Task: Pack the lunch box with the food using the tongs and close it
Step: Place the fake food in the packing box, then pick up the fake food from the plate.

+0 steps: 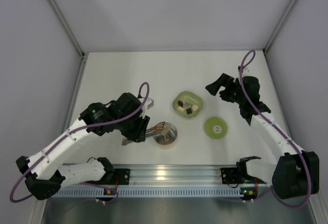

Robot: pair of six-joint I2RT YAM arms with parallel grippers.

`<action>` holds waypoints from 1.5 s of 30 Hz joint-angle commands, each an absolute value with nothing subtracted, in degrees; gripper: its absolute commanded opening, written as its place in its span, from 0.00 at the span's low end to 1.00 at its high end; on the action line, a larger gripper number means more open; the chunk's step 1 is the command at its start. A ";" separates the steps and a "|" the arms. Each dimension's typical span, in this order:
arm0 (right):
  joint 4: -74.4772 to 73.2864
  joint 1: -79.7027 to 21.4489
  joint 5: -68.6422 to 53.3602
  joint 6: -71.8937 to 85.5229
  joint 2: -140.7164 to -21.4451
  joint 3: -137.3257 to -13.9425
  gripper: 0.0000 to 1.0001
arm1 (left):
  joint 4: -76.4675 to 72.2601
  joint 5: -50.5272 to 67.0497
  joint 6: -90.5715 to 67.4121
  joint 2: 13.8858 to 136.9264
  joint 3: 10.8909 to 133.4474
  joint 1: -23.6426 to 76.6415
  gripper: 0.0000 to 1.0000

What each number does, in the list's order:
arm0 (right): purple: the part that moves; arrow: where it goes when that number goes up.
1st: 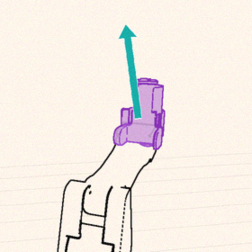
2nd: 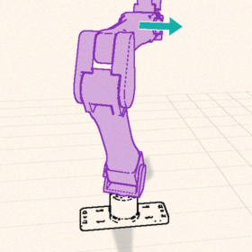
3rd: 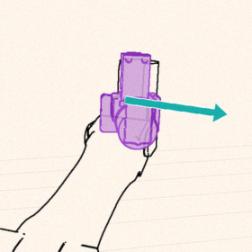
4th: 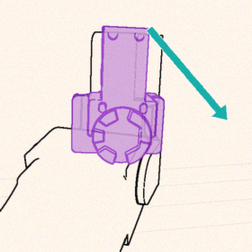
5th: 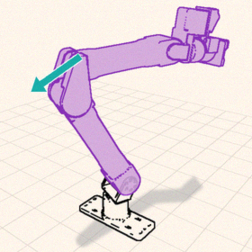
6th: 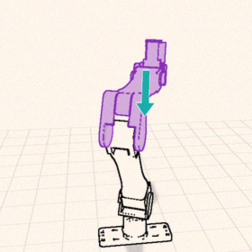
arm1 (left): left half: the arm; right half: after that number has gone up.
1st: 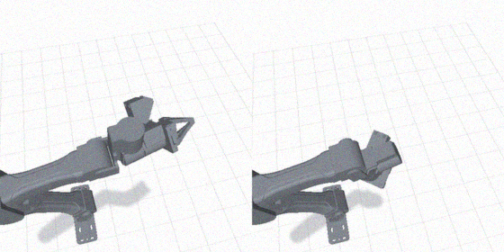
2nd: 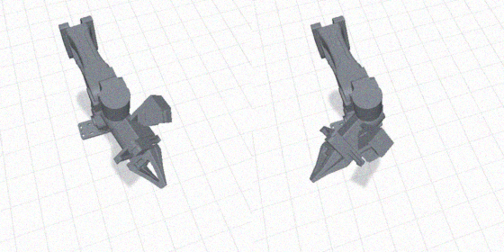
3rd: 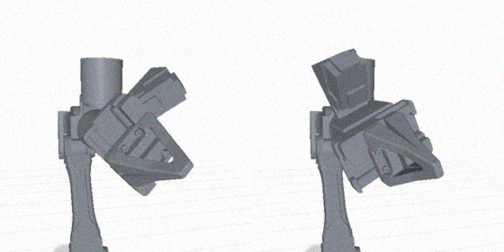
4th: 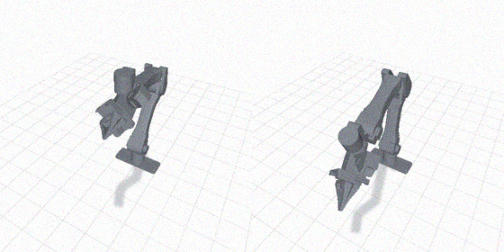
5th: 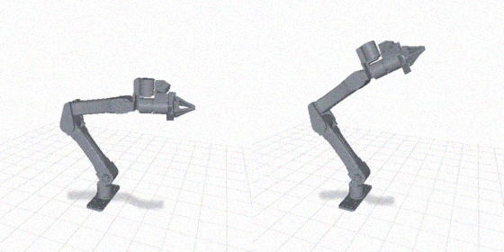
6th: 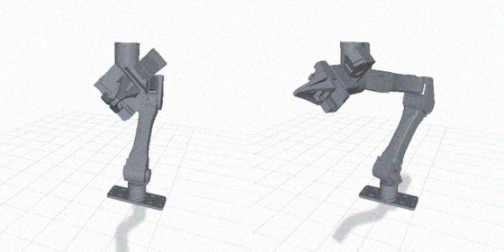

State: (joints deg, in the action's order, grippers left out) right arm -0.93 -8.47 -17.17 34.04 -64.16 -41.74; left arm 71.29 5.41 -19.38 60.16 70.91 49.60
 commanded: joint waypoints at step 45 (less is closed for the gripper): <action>-1.93 -9.05 -18.90 29.80 -65.39 -44.91 0.99 | 52.38 -12.48 -21.62 95.53 92.99 49.75 0.48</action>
